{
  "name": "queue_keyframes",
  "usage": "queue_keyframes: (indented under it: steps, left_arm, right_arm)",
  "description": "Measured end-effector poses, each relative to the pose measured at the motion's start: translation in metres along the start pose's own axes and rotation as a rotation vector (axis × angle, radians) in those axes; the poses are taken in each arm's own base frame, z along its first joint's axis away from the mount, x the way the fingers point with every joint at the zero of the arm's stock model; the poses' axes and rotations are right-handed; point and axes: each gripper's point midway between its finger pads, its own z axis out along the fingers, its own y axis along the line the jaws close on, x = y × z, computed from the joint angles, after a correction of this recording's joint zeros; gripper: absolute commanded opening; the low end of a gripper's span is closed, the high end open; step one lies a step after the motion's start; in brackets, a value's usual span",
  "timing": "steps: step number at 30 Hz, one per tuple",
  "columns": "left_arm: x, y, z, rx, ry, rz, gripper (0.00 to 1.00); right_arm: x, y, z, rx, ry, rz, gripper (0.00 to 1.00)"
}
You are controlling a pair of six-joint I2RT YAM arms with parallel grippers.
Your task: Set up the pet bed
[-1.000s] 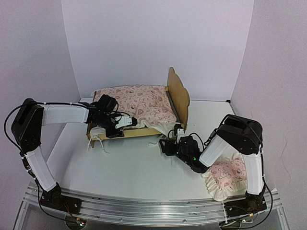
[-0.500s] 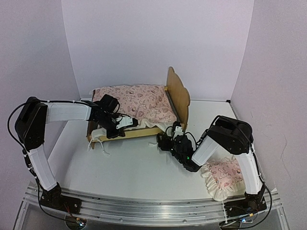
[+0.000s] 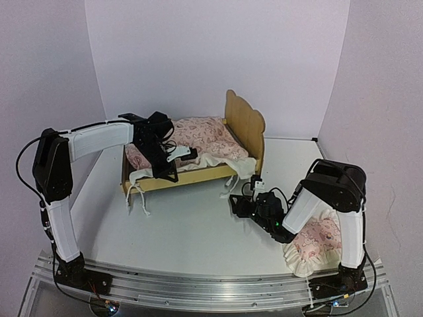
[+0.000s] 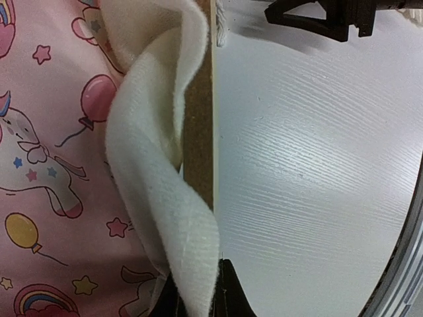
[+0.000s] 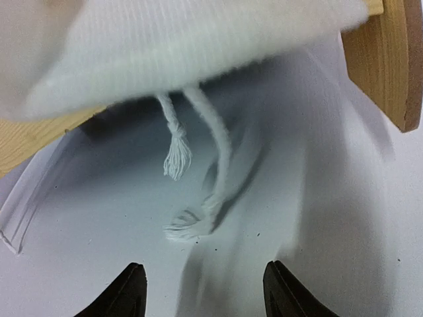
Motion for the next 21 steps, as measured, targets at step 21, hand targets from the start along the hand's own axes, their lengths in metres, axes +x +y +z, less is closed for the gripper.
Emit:
queue_keyframes:
  steps: [21]
  left_arm:
    - [-0.011,-0.015,-0.013,0.031,0.012,-0.042,0.00]
  right_arm:
    - [-0.039,0.017,0.039,-0.055,-0.131,0.065,0.33]
